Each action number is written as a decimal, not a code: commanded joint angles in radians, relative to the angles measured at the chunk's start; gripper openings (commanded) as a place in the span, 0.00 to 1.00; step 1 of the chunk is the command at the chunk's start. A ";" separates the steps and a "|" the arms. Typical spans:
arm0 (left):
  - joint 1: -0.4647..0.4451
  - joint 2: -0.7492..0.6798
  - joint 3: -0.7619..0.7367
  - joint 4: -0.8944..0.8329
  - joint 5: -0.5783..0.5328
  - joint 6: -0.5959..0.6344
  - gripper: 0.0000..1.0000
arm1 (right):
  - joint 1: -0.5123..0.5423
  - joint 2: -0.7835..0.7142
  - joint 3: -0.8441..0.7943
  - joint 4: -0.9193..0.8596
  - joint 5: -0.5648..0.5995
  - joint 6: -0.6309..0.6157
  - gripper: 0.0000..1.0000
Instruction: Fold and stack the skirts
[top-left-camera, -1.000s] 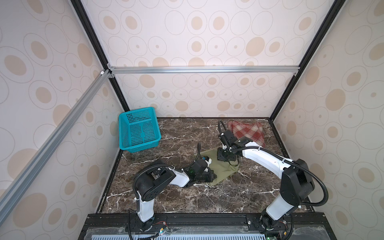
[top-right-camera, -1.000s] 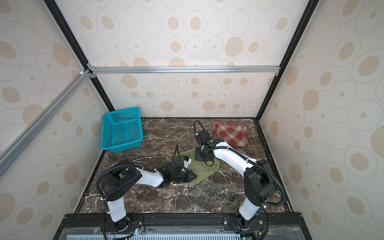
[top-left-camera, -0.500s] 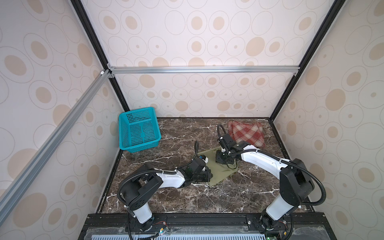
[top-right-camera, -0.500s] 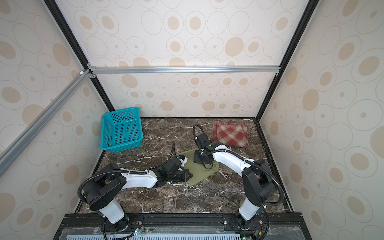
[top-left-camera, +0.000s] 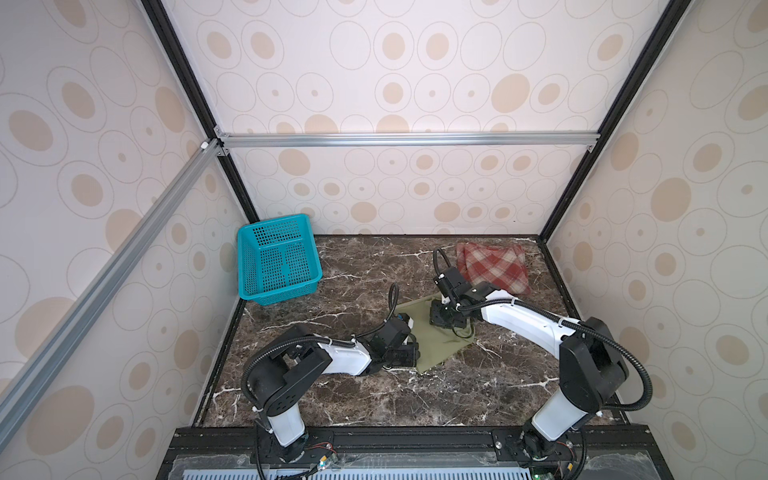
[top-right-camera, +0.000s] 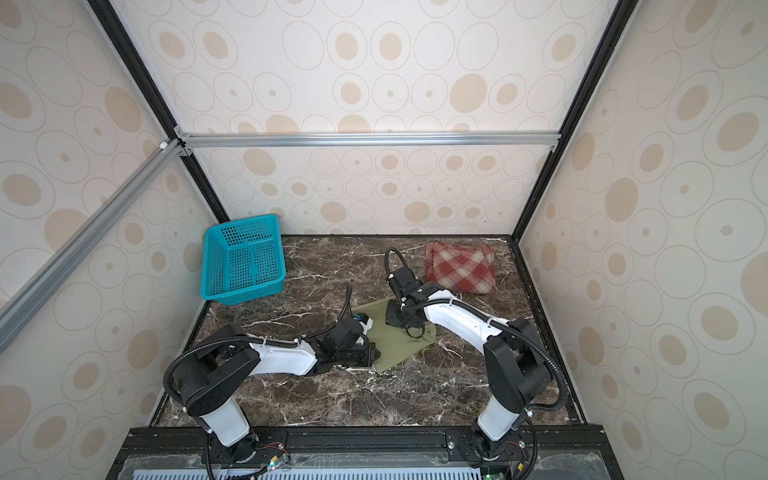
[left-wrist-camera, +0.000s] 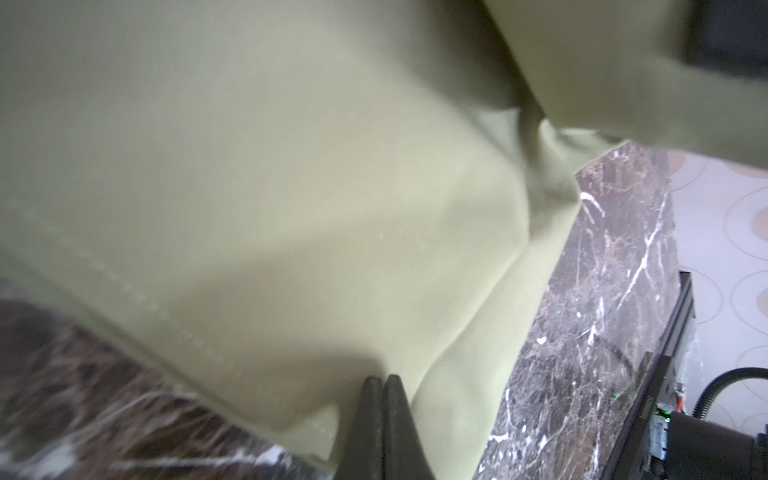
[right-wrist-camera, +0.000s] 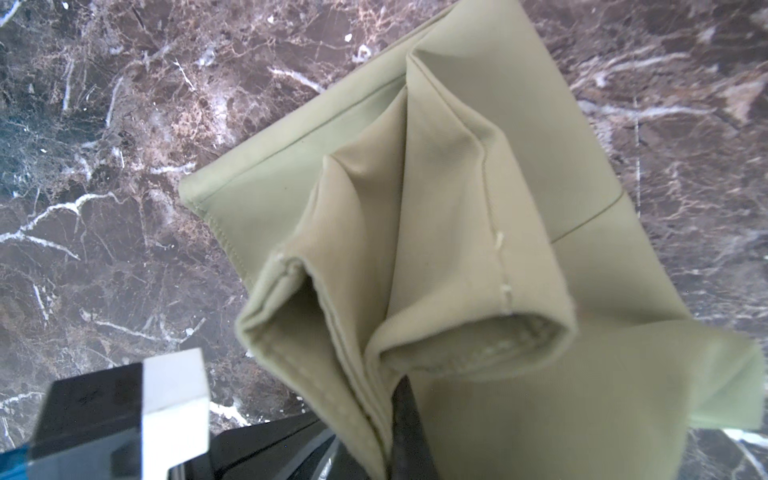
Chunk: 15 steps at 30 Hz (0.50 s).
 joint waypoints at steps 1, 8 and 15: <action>-0.003 0.034 -0.015 0.045 0.015 -0.018 0.00 | 0.027 0.001 0.038 -0.012 0.011 0.026 0.00; -0.010 0.050 -0.035 0.092 0.030 -0.040 0.00 | 0.051 0.046 0.041 0.022 -0.007 0.057 0.00; -0.012 0.049 -0.062 0.135 0.037 -0.063 0.00 | 0.074 0.091 0.035 0.069 -0.014 0.088 0.00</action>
